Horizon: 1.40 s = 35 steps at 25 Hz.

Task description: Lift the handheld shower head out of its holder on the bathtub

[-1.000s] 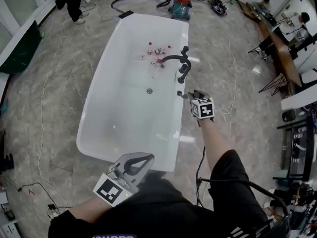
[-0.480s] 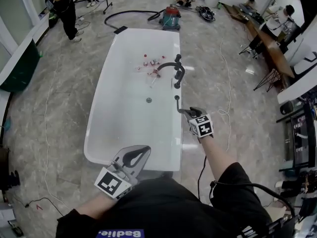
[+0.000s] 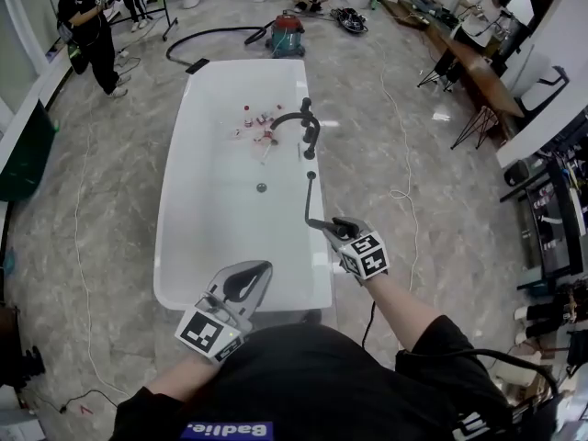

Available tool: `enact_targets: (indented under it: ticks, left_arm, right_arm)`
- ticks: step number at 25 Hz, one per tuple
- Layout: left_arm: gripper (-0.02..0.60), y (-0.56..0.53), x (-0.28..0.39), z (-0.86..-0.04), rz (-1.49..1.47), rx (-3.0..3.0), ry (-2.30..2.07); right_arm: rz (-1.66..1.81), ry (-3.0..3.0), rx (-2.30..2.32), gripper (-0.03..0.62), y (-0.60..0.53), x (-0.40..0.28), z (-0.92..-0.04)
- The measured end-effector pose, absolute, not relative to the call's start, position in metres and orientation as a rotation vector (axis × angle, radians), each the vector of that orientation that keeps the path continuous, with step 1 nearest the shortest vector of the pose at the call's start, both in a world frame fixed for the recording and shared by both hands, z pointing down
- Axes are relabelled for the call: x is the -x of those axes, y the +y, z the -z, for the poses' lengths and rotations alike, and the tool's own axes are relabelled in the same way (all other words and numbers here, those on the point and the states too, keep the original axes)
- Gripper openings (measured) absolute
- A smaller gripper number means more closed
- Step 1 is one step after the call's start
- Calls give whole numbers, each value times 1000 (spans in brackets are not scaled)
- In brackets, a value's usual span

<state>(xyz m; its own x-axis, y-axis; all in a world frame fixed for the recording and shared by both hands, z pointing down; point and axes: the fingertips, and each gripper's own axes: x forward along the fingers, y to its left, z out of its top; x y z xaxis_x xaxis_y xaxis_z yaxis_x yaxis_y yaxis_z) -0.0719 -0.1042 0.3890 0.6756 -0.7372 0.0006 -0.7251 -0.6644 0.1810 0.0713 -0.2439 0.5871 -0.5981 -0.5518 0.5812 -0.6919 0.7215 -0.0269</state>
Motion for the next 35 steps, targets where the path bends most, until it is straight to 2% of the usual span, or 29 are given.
enact_targets:
  ticks: [22,35]
  left_arm:
    - [5,-92,51,-393,79,-2756,-1081]
    - [5,-95,36,-394,37,-2758,-1044]
  right_arm:
    - [-413,-2557,-884,132,-108,-38,-511]
    - [-370,-2681,-849,132,-78,-25,-446]
